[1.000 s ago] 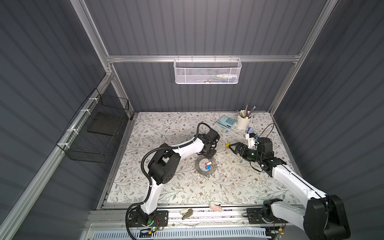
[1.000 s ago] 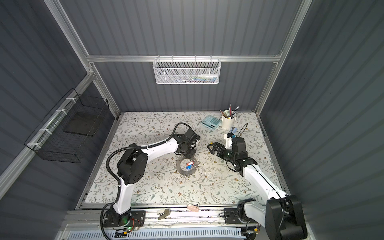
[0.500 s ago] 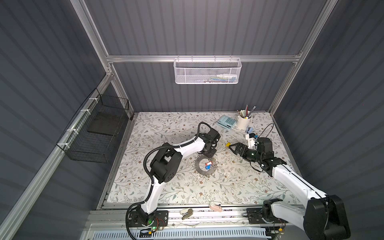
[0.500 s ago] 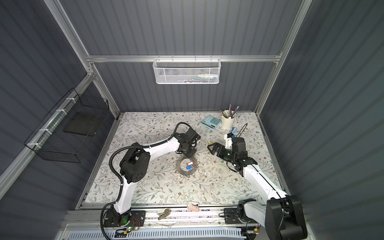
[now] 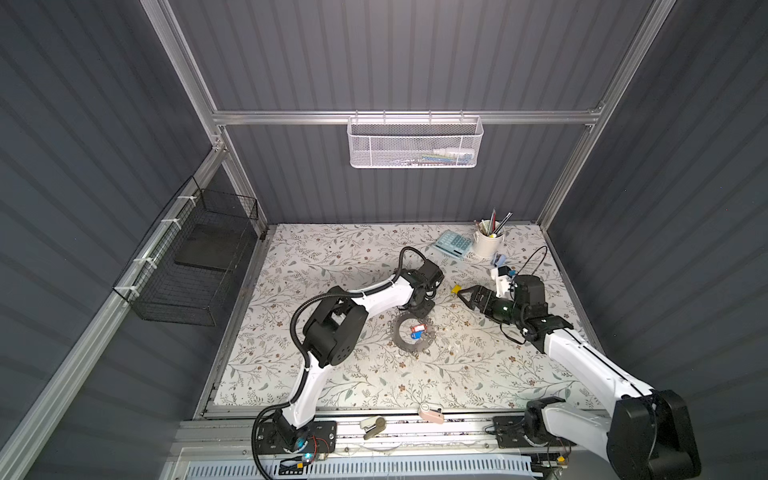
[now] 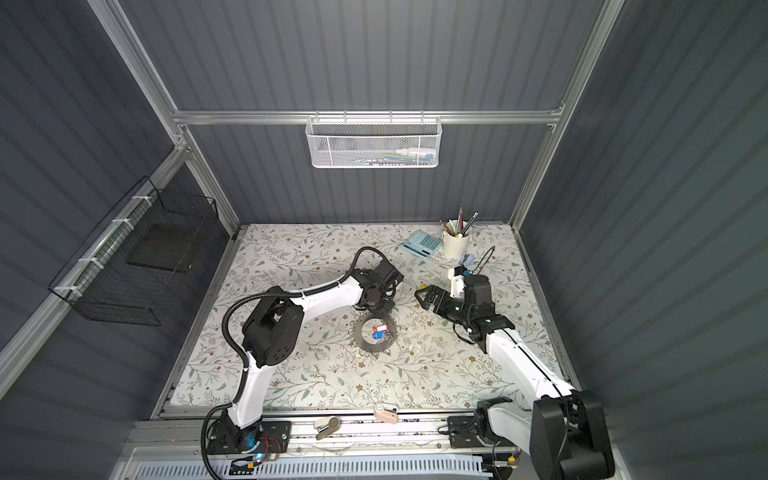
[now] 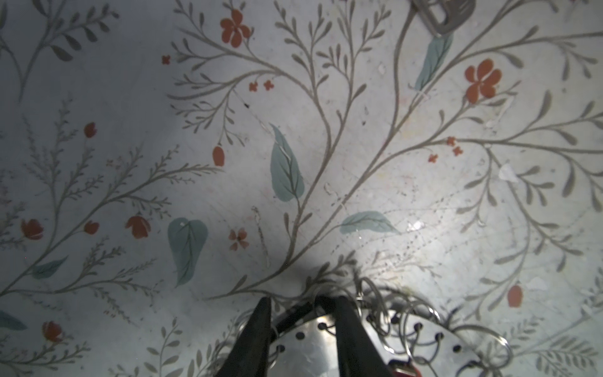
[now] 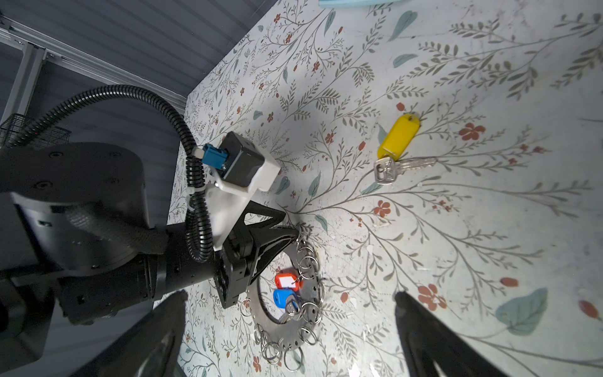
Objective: Put the keys on the keyring
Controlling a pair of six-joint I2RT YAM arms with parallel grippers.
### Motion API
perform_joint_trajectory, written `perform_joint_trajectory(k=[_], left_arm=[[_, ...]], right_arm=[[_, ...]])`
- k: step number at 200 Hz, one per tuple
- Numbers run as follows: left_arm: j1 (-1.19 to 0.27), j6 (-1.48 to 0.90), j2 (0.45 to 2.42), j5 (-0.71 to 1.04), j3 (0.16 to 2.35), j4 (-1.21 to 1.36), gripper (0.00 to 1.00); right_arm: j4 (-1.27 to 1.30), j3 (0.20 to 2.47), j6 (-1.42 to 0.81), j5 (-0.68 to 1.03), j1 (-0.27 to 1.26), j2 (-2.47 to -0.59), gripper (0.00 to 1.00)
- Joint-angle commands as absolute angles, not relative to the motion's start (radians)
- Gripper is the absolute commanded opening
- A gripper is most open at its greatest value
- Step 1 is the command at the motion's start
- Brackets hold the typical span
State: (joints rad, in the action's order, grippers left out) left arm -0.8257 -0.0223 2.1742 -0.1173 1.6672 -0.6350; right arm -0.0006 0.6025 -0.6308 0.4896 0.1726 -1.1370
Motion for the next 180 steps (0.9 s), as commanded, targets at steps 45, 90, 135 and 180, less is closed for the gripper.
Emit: perform_joint_trajectory(k=[45, 90, 135, 180], left_arm=[[-0.818, -0.051, 2.049, -0.151, 1.647, -0.609, 0.36], [-0.831, -0.03, 2.013, -0.078, 1.575, -0.587, 0.39], [-0.854, -0.001, 2.036, -0.093, 1.569, -0.618, 0.43], [-0.861, -0.008, 2.07, -0.109, 1.592, -0.628, 0.43]], right_arm=[[0.007, 0.617, -0.626, 0.488, 0.176, -1.138, 0.99], [0.01, 0.614, -0.631, 0.494, 0.176, -1.142, 0.99], [0.012, 0.614, -0.632, 0.494, 0.176, -1.143, 0.99], [0.008, 0.614, -0.631, 0.494, 0.176, -1.142, 0.99]])
